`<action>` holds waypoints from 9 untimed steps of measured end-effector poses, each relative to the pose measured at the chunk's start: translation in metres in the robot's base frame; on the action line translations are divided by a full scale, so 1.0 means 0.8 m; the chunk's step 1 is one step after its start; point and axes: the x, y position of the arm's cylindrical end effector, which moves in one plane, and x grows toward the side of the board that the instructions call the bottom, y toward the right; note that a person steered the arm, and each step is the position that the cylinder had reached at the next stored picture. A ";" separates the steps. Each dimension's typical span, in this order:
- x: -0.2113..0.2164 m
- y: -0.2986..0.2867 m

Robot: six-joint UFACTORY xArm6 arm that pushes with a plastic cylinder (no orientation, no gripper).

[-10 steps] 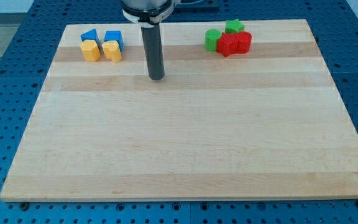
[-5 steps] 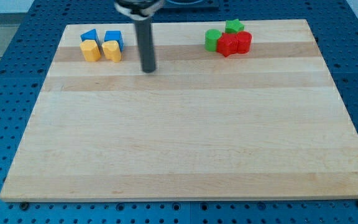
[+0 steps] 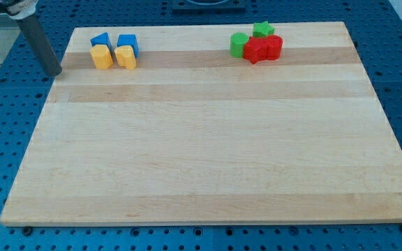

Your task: Place the yellow heart diagonally to the bottom left of the green circle

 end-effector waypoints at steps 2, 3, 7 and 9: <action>-0.046 0.014; -0.050 0.031; -0.041 0.141; -0.041 0.239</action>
